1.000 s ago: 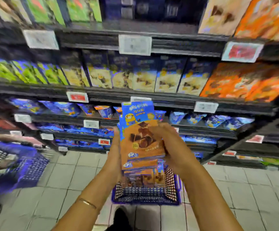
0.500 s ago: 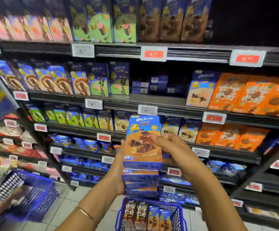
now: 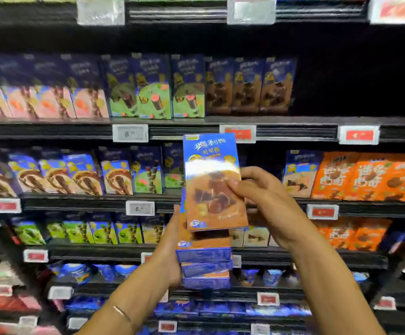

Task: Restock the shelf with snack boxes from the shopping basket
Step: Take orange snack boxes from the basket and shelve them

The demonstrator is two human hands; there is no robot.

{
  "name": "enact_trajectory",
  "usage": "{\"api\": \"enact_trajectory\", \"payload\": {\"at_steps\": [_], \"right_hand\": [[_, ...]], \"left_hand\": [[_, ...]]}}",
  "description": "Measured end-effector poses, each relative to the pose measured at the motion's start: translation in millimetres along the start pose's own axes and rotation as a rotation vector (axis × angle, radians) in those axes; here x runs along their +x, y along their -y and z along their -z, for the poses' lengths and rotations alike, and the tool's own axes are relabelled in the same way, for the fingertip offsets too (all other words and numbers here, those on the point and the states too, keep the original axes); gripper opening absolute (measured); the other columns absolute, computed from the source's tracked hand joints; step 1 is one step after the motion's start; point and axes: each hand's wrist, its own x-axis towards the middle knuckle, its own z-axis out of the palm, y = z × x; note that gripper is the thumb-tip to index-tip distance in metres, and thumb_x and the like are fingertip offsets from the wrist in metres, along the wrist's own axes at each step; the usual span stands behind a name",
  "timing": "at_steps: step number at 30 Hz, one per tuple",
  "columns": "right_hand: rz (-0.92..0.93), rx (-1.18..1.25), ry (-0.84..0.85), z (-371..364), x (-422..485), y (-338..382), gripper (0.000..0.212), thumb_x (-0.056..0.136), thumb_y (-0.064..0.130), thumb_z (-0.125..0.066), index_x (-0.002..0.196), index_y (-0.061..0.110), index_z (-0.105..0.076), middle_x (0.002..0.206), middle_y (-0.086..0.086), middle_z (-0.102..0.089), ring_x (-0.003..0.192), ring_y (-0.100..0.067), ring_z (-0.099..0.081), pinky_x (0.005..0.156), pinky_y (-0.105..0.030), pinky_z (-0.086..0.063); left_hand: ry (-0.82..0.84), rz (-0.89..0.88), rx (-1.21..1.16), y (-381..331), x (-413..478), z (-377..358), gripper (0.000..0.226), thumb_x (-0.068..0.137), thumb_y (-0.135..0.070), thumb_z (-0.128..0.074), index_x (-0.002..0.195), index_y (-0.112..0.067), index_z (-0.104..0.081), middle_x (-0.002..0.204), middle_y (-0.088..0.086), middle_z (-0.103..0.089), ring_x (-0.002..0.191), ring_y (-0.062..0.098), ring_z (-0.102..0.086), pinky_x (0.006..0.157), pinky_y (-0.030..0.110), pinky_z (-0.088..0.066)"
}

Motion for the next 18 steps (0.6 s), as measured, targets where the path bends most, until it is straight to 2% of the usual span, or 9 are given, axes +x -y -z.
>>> {"api": "enact_trajectory", "payload": {"at_steps": [2, 4, 7, 10, 13, 18], "right_hand": [[0.051, 0.011, -0.043, 2, 14, 15, 0.04, 0.075, 0.042, -0.077, 0.108, 0.022, -0.069, 0.097, -0.008, -0.076, 0.077, -0.017, -0.073, 0.056, -0.022, -0.051], [0.097, 0.0, -0.09, 5, 29, 32, 0.03, 0.084, 0.034, -0.075, 0.11, 0.021, -0.068, 0.091, 0.0, -0.077, 0.079, -0.017, -0.073, 0.055, -0.024, -0.053], [0.166, 0.002, -0.159, 15, 53, 57, 0.017, 0.096, 0.019, -0.065, 0.112, 0.015, -0.067, 0.09, -0.001, -0.076, 0.08, -0.02, -0.072, 0.052, -0.024, -0.053], [0.229, -0.043, -0.22, 27, 73, 79, 0.021, 0.099, 0.021, -0.062, 0.119, 0.015, -0.066, 0.105, -0.001, -0.078, 0.09, -0.019, -0.076, 0.064, -0.031, -0.061], [0.287, -0.062, -0.273, 42, 96, 94, 0.022, 0.101, 0.025, -0.061, 0.122, 0.017, -0.065, 0.106, 0.003, -0.078, 0.092, -0.013, -0.076, 0.072, -0.033, -0.062], [0.313, -0.133, -0.397, 74, 151, 102, 0.023, 0.098, 0.021, -0.064, 0.121, 0.017, -0.064, 0.107, 0.004, -0.074, 0.096, -0.017, -0.075, 0.087, -0.045, -0.061]], "left_hand": [[-0.012, 0.025, 0.005, -11, 10, -2, 0.069, 0.096, -0.067, -0.051, 0.084, -0.007, -0.083, 0.077, 0.019, -0.078, 0.059, 0.035, -0.075, 0.056, 0.043, -0.063], [-0.02, 0.025, 0.019, -20, 20, -6, 0.062, 0.1, -0.065, -0.05, 0.093, -0.01, -0.078, 0.08, 0.015, -0.078, 0.064, 0.034, -0.074, 0.068, 0.041, -0.061], [0.033, 0.048, 0.064, -30, 33, -10, 0.059, 0.095, -0.066, -0.057, 0.083, -0.012, -0.077, 0.078, 0.013, -0.077, 0.065, 0.034, -0.073, 0.07, 0.042, -0.061], [0.041, 0.041, 0.04, -34, 47, -12, 0.062, 0.094, -0.067, -0.06, 0.083, -0.01, -0.08, 0.083, 0.015, -0.077, 0.069, 0.036, -0.075, 0.07, 0.045, -0.061], [0.017, 0.043, 0.018, -33, 57, -16, 0.063, 0.09, -0.068, -0.064, 0.09, -0.008, -0.082, 0.09, 0.017, -0.079, 0.074, 0.038, -0.076, 0.074, 0.049, -0.063], [0.001, 0.033, -0.012, -32, 71, -21, 0.063, 0.091, -0.067, -0.064, 0.077, -0.008, -0.081, 0.077, 0.015, -0.076, 0.063, 0.035, -0.074, 0.062, 0.044, -0.061]]}}
